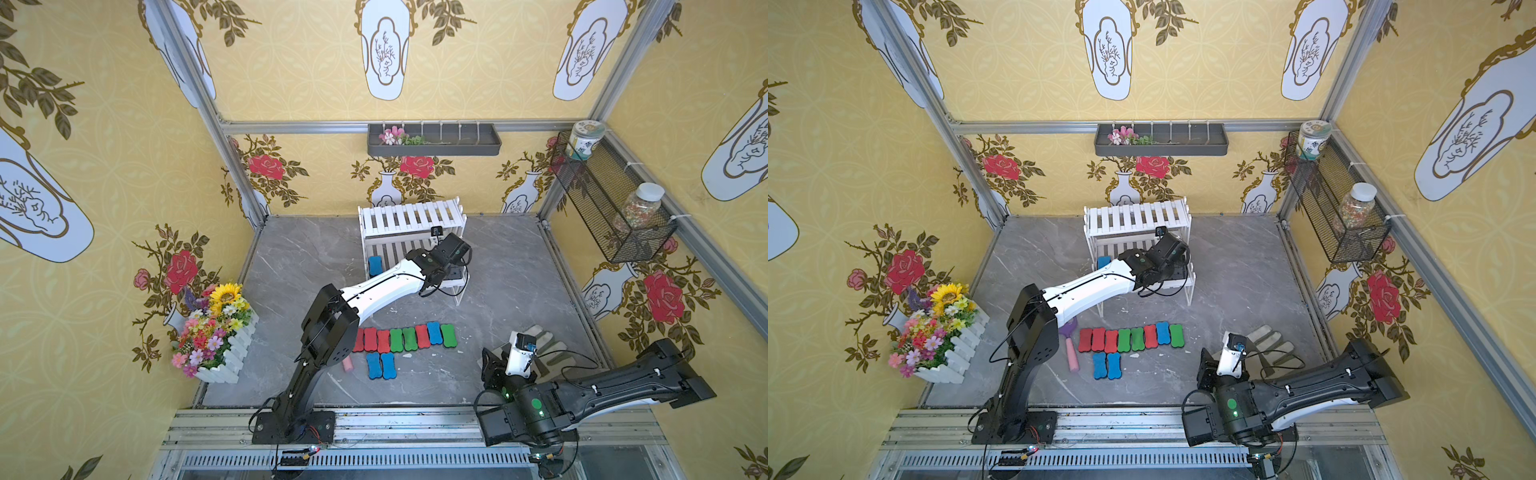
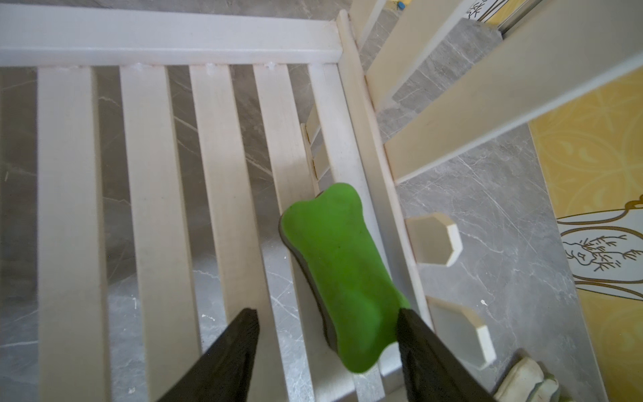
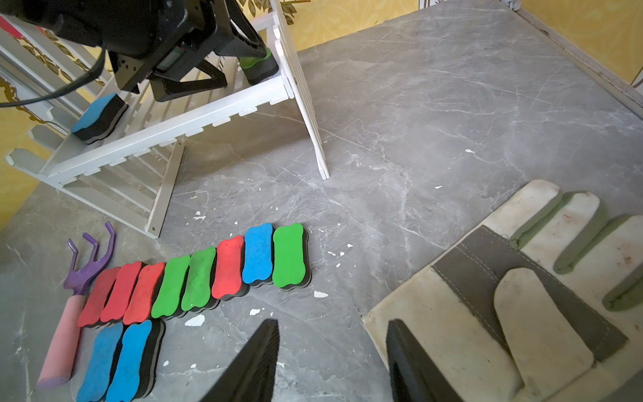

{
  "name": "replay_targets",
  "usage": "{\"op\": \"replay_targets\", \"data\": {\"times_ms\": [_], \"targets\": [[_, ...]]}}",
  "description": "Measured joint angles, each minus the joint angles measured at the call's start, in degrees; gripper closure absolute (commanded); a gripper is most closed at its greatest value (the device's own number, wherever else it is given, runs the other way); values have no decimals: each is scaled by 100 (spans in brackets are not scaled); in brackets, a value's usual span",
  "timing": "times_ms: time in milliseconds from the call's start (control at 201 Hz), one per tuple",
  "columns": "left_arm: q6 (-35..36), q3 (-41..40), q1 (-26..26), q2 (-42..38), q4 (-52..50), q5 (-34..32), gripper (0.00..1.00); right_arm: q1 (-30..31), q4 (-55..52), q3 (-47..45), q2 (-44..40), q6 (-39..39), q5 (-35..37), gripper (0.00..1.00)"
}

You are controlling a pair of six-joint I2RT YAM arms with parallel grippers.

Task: Remove the whiteboard erasers from the shelf
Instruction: Adjust the whiteboard eraser at the shelf, then pick up the whiteboard eraser from the shelf.

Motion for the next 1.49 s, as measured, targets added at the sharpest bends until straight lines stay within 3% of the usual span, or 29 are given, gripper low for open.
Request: {"op": "replay_targets", "data": {"times_ms": [304, 468, 667, 796, 866, 1050, 1219, 1493], "targets": [[-101, -737, 13, -595, -127, -201, 39, -28, -61, 404, 275, -103, 153, 43], [-114, -1021, -2, -1005, -260, -221, 26, -188, -26, 632, 402, -348, 240, 42], [-127, -1150, -190, -1676, -129, -254, 19, -612, 717, 935, 575, -1486, 249, 40], [-293, -1845, -192, -2490, -20, -317, 9, -1373, 1663, 1067, 614, -2767, -107, 39], [-448, -2562, -192, -3298, 103, -369, 1, -1989, 2350, 1095, 614, -3600, -472, 38], [-772, -3783, -313, -5045, 260, -496, 0, -3550, 3751, 1644, 986, -5501, -1281, 38], [-1095, -4809, -503, -6245, 179, -579, 1, -4640, 4745, 2131, 1657, -6616, -1853, 39], [-1346, -5676, -525, -7407, -103, -612, 1, -4911, 5523, 2909, 3051, -7189, -1910, 37]]}}
